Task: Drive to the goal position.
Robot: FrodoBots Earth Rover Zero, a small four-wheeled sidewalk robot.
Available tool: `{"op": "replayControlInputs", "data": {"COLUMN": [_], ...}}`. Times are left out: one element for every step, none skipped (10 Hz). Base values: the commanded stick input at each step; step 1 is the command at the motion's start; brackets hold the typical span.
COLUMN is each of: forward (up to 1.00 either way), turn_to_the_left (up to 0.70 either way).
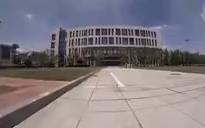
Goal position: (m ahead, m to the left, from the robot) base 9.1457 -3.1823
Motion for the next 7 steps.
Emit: {"op": "replayControlInputs", "data": {"forward": [0.5,0.5,0.5,0.5,0.5,0.5,0.5], "turn_to_the_left": [0.0,0.0,0.0,0.0,0.0,0.0,0.0]}}
